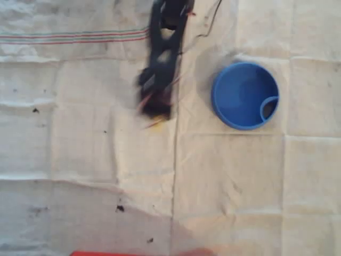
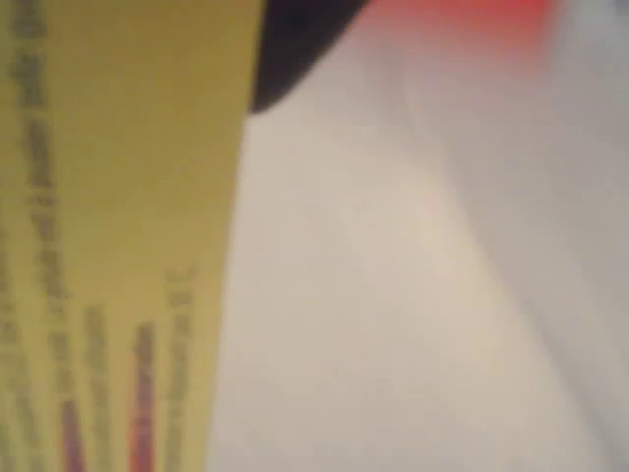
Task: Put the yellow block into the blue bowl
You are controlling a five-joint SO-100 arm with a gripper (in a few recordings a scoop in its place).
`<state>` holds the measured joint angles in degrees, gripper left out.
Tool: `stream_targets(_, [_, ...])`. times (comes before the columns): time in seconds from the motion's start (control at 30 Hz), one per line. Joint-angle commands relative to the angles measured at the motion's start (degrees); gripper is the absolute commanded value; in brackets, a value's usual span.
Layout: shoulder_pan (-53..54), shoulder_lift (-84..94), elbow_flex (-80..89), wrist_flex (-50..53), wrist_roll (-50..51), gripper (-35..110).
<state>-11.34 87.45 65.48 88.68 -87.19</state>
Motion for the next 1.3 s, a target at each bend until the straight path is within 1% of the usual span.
stream_targets(0.0, [-9.49, 9.84, -5.36, 2.90, 8.79, 0])
stream_targets(0.13, [-17.84, 9.84, -4.57, 5.01, 16.26, 0])
stream_targets(0.3, [-24.79, 5.71, -3.87, 6.50, 24.79, 0])
stream_targets(0.57, [-33.05, -3.34, -4.22, 4.48, 32.26, 0])
stream_targets(0.77, [-34.80, -5.01, -3.60, 0.35, 34.45, 3])
stream_targets(1.03, [-34.10, -3.87, -3.78, 0.53, 34.63, 31])
stream_targets(1.13, [-34.10, -0.18, -3.34, 1.93, 34.63, 31])
stream_targets(1.27, [-34.19, 6.33, -3.34, 5.89, 34.80, 22])
